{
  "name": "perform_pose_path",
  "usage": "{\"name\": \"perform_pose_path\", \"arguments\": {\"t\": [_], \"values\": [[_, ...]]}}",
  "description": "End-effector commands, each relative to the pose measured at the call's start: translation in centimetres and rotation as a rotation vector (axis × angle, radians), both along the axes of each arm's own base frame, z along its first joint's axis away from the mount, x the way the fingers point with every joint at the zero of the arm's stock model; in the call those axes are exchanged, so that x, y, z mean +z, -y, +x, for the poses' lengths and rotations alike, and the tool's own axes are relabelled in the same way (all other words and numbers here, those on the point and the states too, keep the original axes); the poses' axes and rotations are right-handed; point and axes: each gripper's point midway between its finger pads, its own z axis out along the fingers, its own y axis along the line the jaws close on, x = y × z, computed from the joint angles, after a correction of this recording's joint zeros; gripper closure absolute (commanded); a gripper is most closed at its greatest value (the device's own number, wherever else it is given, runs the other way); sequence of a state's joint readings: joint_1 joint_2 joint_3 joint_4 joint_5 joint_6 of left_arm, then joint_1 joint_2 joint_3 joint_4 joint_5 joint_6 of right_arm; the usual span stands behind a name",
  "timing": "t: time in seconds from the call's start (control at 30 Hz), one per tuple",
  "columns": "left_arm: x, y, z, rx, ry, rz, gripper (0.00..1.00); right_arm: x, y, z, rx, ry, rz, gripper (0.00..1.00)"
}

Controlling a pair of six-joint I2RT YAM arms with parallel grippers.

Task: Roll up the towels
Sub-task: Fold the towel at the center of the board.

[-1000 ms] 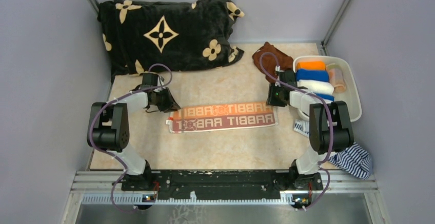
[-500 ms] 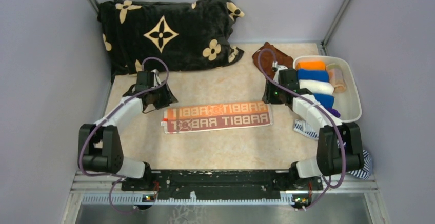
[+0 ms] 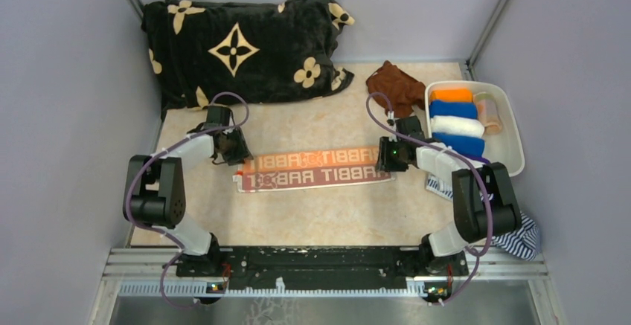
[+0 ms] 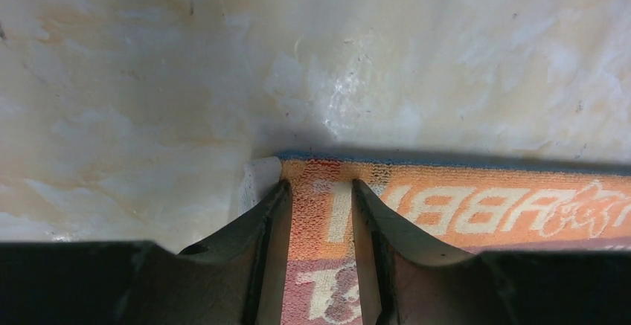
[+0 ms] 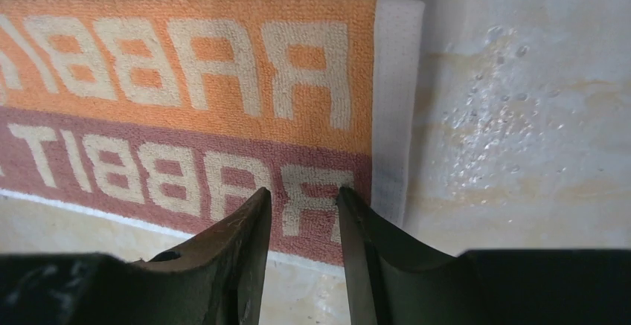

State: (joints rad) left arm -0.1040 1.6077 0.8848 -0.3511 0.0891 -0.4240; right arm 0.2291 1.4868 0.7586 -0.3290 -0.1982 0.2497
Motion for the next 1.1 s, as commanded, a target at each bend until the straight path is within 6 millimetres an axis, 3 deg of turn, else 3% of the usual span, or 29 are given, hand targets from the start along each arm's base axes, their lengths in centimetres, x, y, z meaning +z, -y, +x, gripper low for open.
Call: {"name": "perform_pose_path", "arguments": {"t": [0.0,0.13,0.37,0.53,0.73,1.03,1.07], "values": [[-1.1,-2.2,0.1,0.043,-0.050,0.067,0.58,-2.2,1.0,-0.7,-0.042,-0.055,-0.058,0.61],[-0.4,-2.4,0.1,0.043,-0.049,0.058,0.54,-1.7,1.3,-0.4,-0.036,-0.047,-0.079,0.61],[4.8,-1.1,0.2,-0.050,0.078,0.011,0.44,3.3,1.4,1.6,-0.021,0.065,-0.110,0.60],[7.4,-2.2,-1.4,-0.105,0.151,0.084,0.40,4.7,3.2,2.4,-0.050,0.091,-0.212,0.57],[7.4,-2.6,-2.7,-0.156,0.181,0.122,0.35,4.1,3.5,3.7,-0.056,0.074,-0.249,0.55],[7.9,-2.5,-3.0,-0.181,0.209,0.121,0.32,0.8,3.5,4.4,-0.054,-0.005,-0.278,0.58],[7.9,-2.4,-3.0,-0.185,0.211,0.117,0.32,-0.2,3.6,4.1,-0.052,-0.036,-0.287,0.59]]}}
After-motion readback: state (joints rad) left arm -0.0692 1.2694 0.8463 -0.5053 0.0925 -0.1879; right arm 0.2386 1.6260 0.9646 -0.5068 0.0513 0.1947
